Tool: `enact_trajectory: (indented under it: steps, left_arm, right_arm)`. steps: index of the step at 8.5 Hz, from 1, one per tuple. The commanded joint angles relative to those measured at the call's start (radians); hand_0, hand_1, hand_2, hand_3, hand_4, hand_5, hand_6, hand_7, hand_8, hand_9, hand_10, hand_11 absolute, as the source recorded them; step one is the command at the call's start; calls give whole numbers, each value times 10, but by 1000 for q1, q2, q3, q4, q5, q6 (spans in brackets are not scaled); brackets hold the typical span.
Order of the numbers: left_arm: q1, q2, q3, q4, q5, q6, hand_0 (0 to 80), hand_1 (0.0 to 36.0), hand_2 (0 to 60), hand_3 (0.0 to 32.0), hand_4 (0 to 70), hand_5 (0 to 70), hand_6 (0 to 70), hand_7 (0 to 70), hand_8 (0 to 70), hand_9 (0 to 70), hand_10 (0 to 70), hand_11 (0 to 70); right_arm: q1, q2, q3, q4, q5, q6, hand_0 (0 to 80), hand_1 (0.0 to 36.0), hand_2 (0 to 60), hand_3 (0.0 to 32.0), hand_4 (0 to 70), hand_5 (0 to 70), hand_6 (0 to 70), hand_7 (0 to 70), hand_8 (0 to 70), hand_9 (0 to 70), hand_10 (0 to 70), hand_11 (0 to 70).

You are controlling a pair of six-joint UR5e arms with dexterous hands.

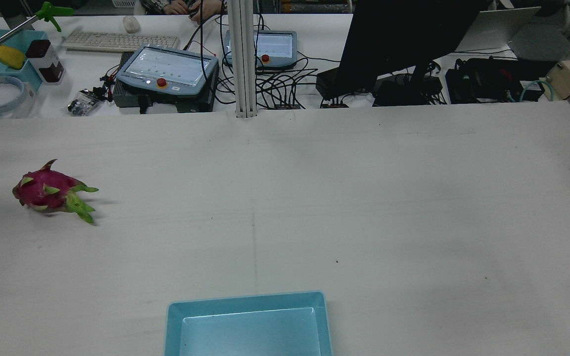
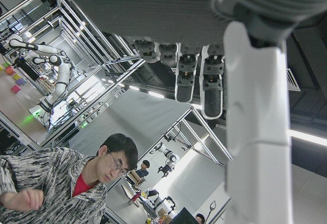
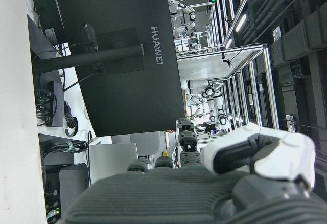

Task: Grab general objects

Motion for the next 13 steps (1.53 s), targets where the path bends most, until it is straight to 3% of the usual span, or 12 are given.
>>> enact_trajectory:
  steps: [1,4,5,6,7,8,9,10,11,12,13]
  left_arm:
    - [-1,0,-12,-9,3,-2,600,360,600,0,8,319,112,89,60,51,26,76]
    - [3,2,-107,103,38,42,586,360,600,0,12,383,116,102,61,56,26,73]
    - [0,2,-129,134,57,93,775,360,600,0,56,504,155,192,95,97,48,115]
    - [-5,4,-200,199,127,201,800,360,600,0,70,539,165,214,101,96,44,116]
    - [11,5,-268,291,183,357,800,360,600,0,81,553,166,217,102,94,41,113]
    - [21,7,-276,329,222,474,800,360,600,0,88,540,158,208,98,88,35,105]
    - [88,19,-275,341,224,518,800,360,600,0,99,541,151,200,96,82,29,95]
    - [159,26,-270,352,222,547,764,360,600,0,103,513,143,185,92,72,19,77]
    - [194,31,-268,384,221,603,564,360,600,0,93,396,105,110,68,31,0,25]
    - [219,54,-270,387,221,640,528,360,600,0,85,377,95,103,62,24,0,18]
    - [259,74,-267,387,215,664,546,360,600,0,79,395,93,106,54,25,0,33]
  right_arm:
    - [0,0,1,0,0,0,0,0,0,0,0,0,0,0,0,0,0,0]
    - [0,-2,3,0,0,1,0,0,0,0,0,0,0,0,0,0,0,0]
    - [2,-2,3,-2,0,1,0,0,0,0,0,0,0,0,0,0,0,0]
    - [2,-2,3,-2,0,1,0,0,0,0,0,0,0,0,0,0,0,0]
    - [2,-2,3,-2,-2,1,0,0,0,0,0,0,0,0,0,0,0,0]
    - [2,-2,4,-2,-2,1,0,0,0,0,0,0,0,0,0,0,0,0]
    - [2,-2,4,-2,-2,1,0,0,0,0,0,0,0,0,0,0,0,0]
    - [2,-2,4,-2,-2,1,0,0,0,0,0,0,0,0,0,0,0,0]
    - [2,-2,4,-2,-2,1,0,0,0,0,0,0,0,0,0,0,0,0]
    - [2,-2,6,-2,-2,1,0,0,0,0,0,0,0,0,0,0,0,0]
    - [2,-2,6,-2,-2,1,0,0,0,0,0,0,0,0,0,0,0,0]
